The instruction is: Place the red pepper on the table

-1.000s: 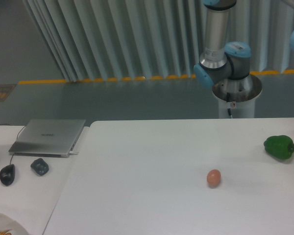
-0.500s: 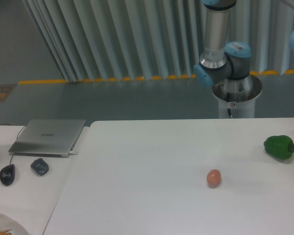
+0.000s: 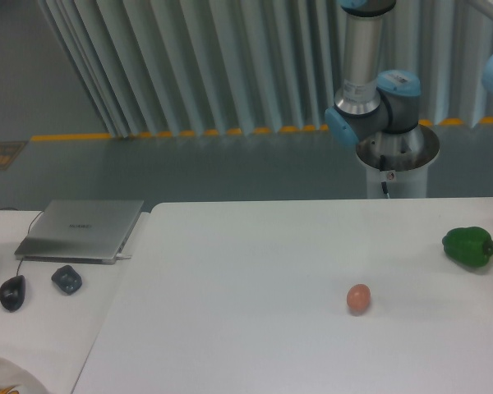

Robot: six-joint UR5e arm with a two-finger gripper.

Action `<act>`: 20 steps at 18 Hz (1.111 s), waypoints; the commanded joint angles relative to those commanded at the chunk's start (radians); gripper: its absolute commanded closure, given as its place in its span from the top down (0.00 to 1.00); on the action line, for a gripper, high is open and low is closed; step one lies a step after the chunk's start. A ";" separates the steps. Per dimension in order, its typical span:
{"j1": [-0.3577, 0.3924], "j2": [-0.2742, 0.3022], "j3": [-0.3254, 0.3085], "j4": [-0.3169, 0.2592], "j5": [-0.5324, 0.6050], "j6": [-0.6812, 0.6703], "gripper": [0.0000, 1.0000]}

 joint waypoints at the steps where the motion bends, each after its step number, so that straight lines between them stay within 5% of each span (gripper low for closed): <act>1: 0.018 0.000 0.000 0.000 0.000 -0.003 1.00; 8: 0.182 0.005 0.012 0.035 0.002 -0.006 1.00; 11: 0.242 0.000 0.011 0.098 -0.002 -0.014 1.00; 20: 0.298 -0.058 0.003 0.201 -0.023 -0.219 1.00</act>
